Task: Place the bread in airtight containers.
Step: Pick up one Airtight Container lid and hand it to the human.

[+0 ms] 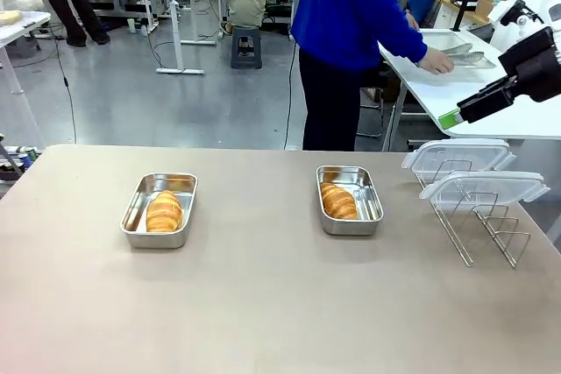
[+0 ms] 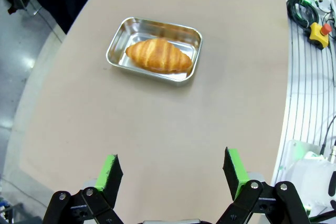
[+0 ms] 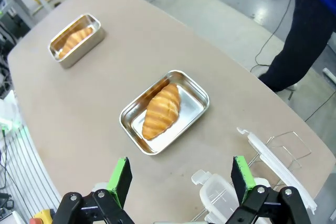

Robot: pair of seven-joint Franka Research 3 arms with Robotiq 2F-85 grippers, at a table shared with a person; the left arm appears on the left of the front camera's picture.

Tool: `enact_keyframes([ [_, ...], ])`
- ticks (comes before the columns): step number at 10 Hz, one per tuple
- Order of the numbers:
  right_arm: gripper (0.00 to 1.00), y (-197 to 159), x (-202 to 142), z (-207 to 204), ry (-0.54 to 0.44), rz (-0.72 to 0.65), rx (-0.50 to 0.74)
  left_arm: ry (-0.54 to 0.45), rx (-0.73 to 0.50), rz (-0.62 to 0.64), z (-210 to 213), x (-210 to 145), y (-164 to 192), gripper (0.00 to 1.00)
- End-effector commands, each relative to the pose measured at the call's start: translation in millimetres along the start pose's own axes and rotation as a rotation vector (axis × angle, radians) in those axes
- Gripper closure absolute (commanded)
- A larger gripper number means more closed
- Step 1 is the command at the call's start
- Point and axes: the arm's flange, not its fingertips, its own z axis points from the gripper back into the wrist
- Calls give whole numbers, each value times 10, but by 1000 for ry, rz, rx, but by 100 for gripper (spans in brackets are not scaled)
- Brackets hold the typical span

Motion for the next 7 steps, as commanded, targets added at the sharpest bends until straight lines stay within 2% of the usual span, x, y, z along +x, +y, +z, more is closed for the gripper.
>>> enact_keyframes([
  [1,0,0,0,0,0,0,0,-2,-8,-13,-1,-12,-10,0],
  [3,0,5,-13,29,163,155,-83,-2,-8,-13,-1,-12,-10,0],
  [5,0,15,-89,36,355,387,-147,-2,-8,-13,-1,-12,-10,0],
  [6,0,19,-125,98,420,514,-123,-2,-8,-13,-1,-12,-10,0],
  [7,0,35,-143,174,486,580,-98,-2,-8,-13,-1,-12,-10,0],
])
